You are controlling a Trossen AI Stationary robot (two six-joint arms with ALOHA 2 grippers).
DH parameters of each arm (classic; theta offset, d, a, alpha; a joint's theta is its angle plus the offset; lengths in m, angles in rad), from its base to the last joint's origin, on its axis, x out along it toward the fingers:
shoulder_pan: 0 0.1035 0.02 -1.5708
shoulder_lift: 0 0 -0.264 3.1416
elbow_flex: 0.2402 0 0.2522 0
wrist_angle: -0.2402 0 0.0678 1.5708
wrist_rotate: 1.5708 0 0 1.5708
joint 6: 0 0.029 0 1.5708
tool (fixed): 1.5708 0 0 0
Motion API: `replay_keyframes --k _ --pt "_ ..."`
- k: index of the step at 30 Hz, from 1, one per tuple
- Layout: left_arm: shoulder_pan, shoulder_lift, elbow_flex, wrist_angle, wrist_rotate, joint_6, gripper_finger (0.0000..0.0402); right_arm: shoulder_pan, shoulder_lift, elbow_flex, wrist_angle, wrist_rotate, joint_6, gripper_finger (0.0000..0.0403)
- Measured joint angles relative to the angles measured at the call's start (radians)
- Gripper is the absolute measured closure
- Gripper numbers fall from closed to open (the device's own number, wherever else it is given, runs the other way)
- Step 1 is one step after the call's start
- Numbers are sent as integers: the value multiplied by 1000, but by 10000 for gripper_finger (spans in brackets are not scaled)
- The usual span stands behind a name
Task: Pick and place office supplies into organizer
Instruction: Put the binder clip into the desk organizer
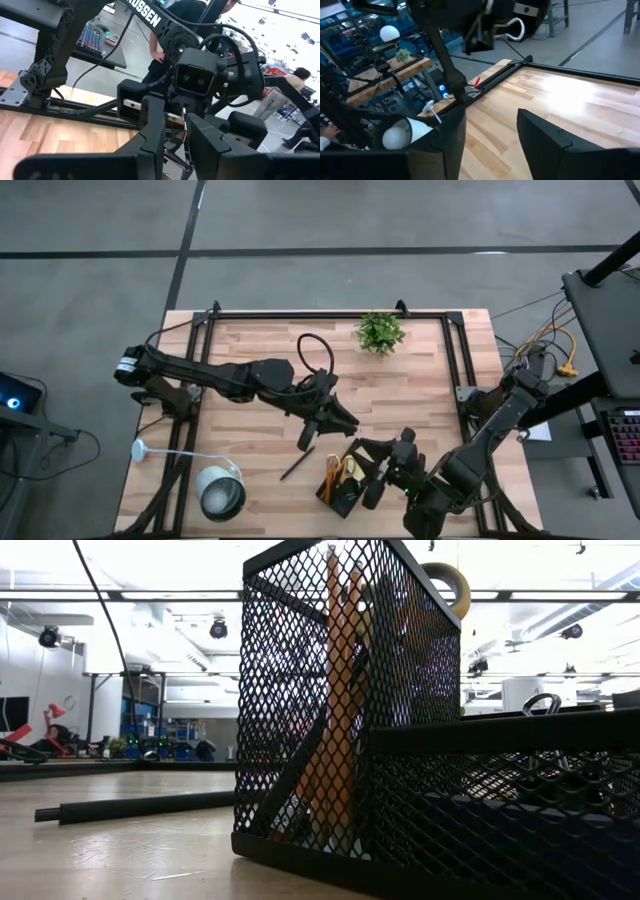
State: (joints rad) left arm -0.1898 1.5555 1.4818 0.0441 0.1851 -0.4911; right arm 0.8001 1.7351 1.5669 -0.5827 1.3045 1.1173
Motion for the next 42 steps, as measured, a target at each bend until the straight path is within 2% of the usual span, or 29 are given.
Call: replay_keyframes --k 15,26,42 --pt "0 0 0 0 0 0 346 -67 -1 39 23 -53 -83 241" --pt "0 0 -13 1 0 2 346 -74 -1 48 154 -95 -207 241" --pt "-3 0 -15 1 0 2 346 -79 -7 60 154 -52 -244 243"
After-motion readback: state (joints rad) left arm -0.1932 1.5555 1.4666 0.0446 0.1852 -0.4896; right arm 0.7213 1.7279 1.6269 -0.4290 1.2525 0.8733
